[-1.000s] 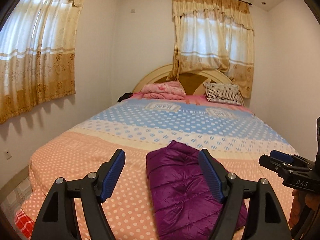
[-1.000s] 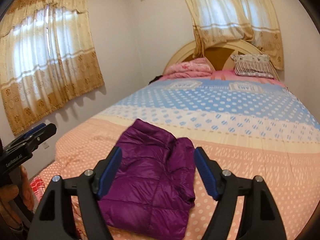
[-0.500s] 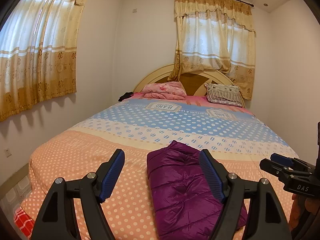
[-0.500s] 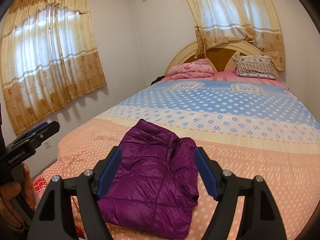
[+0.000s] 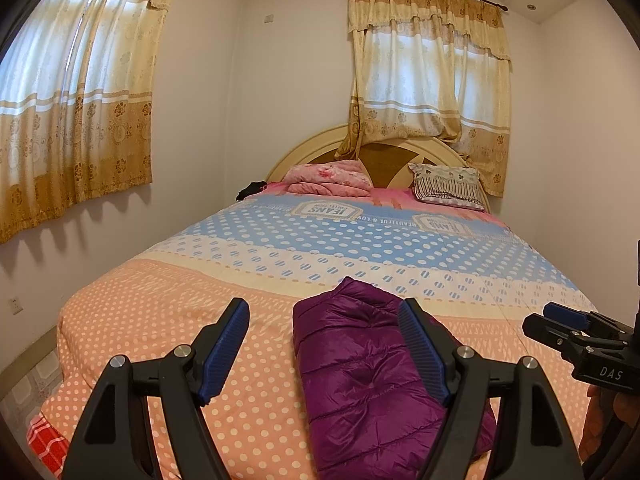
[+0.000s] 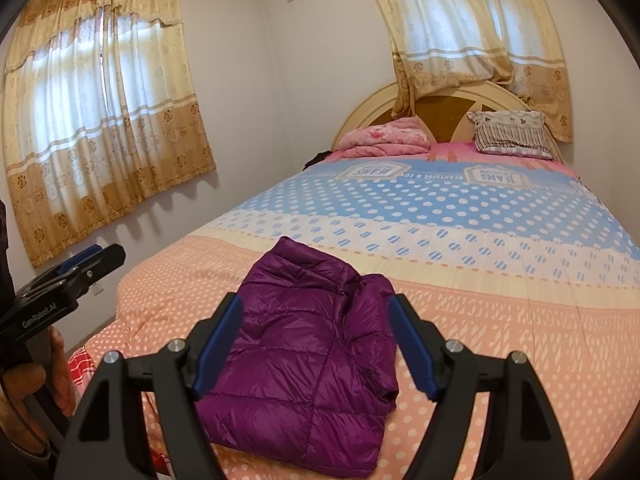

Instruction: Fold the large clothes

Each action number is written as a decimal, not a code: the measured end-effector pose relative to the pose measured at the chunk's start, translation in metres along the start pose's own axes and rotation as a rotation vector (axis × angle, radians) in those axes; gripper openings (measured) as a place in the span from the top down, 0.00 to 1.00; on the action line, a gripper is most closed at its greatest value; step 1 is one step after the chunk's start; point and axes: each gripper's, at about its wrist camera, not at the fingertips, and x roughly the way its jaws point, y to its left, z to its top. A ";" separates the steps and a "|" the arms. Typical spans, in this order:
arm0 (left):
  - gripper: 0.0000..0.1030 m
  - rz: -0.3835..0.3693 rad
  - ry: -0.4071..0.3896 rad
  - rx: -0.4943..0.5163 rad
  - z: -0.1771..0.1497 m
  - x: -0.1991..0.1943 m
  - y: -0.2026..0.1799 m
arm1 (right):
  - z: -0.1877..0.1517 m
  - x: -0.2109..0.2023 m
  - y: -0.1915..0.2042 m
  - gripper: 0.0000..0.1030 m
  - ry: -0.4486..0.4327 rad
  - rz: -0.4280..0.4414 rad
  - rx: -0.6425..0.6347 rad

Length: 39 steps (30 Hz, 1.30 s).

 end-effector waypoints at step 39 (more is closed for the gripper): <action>0.24 0.011 0.042 0.002 -0.006 0.010 0.000 | -0.005 -0.002 -0.006 0.24 0.013 0.013 0.004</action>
